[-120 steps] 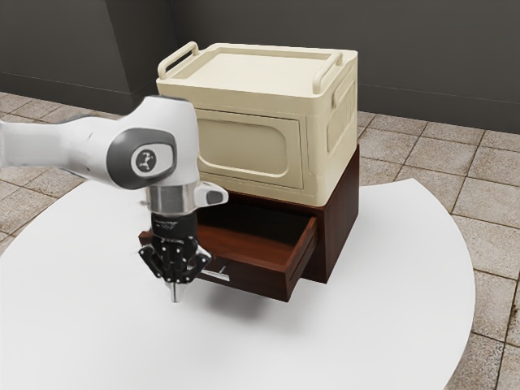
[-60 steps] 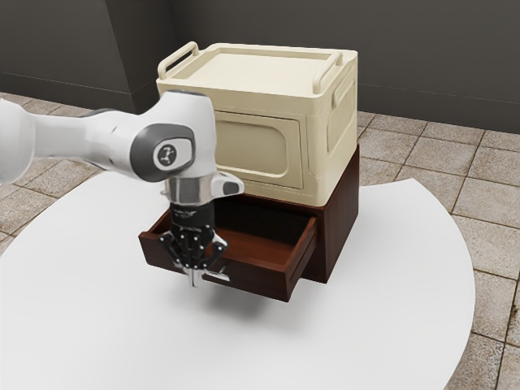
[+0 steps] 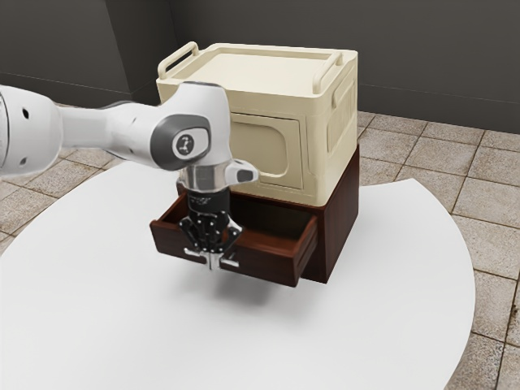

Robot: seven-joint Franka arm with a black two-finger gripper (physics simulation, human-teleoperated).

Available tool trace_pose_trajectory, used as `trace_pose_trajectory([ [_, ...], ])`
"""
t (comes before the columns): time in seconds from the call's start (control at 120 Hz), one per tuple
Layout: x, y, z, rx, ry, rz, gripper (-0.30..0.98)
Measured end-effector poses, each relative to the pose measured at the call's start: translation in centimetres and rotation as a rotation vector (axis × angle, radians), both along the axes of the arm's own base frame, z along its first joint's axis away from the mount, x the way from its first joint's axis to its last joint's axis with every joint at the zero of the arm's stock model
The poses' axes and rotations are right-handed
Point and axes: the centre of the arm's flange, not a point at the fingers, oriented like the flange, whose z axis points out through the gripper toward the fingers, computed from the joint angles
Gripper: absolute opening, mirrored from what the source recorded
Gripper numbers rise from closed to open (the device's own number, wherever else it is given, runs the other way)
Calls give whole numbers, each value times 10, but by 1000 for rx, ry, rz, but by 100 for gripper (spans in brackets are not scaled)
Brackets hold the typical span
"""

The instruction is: Push the drawer handle with one arm to close the drawer

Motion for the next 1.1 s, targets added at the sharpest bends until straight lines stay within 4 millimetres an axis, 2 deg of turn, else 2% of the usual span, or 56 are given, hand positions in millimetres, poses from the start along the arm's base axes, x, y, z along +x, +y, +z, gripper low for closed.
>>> trace_pose_trajectory([
  [0.2, 11, 1, 3, -16, -27, -17, -10],
  [0.342, 16, 1, -4, -24, -31, -33, -10],
  [0.7, 42, 15, -4, -50, -71, -63, -10],
  [1.1, 54, 20, -5, -69, -109, -150, -10],
])
